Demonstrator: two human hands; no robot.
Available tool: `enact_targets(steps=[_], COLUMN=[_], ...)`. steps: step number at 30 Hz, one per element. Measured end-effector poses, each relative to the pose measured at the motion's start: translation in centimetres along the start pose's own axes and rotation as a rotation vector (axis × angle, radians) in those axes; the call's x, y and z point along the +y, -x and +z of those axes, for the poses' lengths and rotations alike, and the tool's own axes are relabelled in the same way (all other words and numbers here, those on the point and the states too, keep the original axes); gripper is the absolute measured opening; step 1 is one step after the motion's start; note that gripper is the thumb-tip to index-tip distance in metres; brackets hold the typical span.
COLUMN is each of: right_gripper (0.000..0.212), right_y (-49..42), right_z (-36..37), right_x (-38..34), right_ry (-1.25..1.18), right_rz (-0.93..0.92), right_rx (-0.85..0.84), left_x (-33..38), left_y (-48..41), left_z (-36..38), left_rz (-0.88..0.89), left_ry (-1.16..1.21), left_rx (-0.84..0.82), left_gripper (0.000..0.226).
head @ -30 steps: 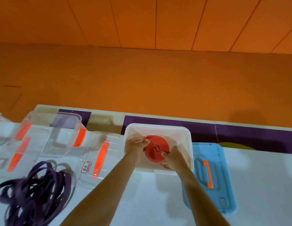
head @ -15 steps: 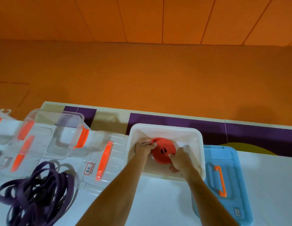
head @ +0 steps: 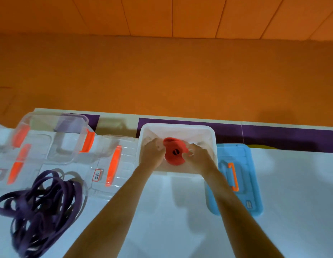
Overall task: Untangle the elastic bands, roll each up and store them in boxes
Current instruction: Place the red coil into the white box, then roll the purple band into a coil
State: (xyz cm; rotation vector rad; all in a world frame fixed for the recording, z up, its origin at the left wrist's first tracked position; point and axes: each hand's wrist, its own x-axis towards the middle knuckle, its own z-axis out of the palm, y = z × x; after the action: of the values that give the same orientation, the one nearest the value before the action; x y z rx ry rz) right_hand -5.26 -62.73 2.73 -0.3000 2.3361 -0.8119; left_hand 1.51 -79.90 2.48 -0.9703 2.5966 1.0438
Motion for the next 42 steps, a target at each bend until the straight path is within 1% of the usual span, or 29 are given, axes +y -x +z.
enact_targets(steps=[2,3,5,8,11,16,18,21,23,27,29,31,33,35,37,38,40,42], right_gripper=[0.029,0.024,0.017,0.013,0.02,0.026,0.024,0.023,0.022,0.02,0.021,0.023,0.024,0.024,0.022,0.02,0.017,0.021], right_y=[3.2,4.8,8.2,12.8,16.0,18.9,19.5,20.0,19.9,18.9,18.6,18.5,18.4,18.3,18.1,18.0,17.8,17.5], right_z=[-1.1,-1.3,-1.1,0.1,2.5,8.2,10.7,15.0,18.1,24.7,27.9,30.7,32.9,34.3,35.7,36.4,37.9,39.4], right_x=[-0.5,-0.7,-0.8,-1.7,-2.4,-3.6,-4.8,-7.9,-10.4,-15.5,-17.4,-18.9,-20.0,-21.0,-21.8,-22.2,-22.9,-23.4], right_ry=[-0.098,-0.079,0.061,0.241,0.32,0.423,0.416,0.347,0.333,0.323,0.32,0.336,0.361,0.367,0.34,0.31,0.23,0.167], right_rz=[-0.079,-0.116,-0.176,-0.246,-0.297,-0.358,-0.357,-0.306,-0.286,-0.248,-0.188,-0.122,-0.077,-0.039,-0.007,-0.001,0.009,0.045], right_rx=[0.069,0.105,0.173,0.25,0.272,0.182,0.133,0.038,-0.012,-0.024,-0.04,-0.077,-0.108,-0.122,-0.129,-0.135,-0.146,-0.135], left_x=[-0.2,-0.7,-2.0,-3.9,-6.2,-11.8,-14.6,-19.0,-22.5,-30.3,-34.2,-37.8,-41.0,-43.5,-45.0,-45.5,-46.0,-45.9], left_y=[3.1,4.6,7.9,12.2,15.7,19.6,20.5,21.3,21.5,20.8,19.9,19.0,18.1,17.4,16.8,16.5,15.8,15.0], left_z=[-1.8,-2.6,-4.0,-6.0,-7.5,-9.8,-11.0,-13.5,-15.2,-18.4,-20.2,-21.8,-23.3,-24.6,-25.3,-25.5,-25.4,-25.4], left_rz=[0.134,0.205,0.301,0.356,0.372,0.309,0.289,0.26,0.228,0.162,0.206,0.264,0.28,0.241,0.164,0.122,0.048,-0.012], left_ry=[-0.042,-0.112,-0.26,-0.459,-0.55,-0.547,-0.514,-0.511,-0.473,-0.42,-0.424,-0.462,-0.475,-0.463,-0.446,-0.434,-0.367,-0.276], left_rx=[-0.025,-0.036,-0.036,0.048,0.115,0.16,0.17,0.165,0.176,0.166,0.137,0.069,0.022,0.044,0.063,0.041,-0.062,-0.152], left_gripper=[0.03,0.03,0.027,0.027,0.029,0.026,0.027,0.031,0.028,0.023,0.024,0.027,0.026,0.022,0.021,0.025,0.034,0.035])
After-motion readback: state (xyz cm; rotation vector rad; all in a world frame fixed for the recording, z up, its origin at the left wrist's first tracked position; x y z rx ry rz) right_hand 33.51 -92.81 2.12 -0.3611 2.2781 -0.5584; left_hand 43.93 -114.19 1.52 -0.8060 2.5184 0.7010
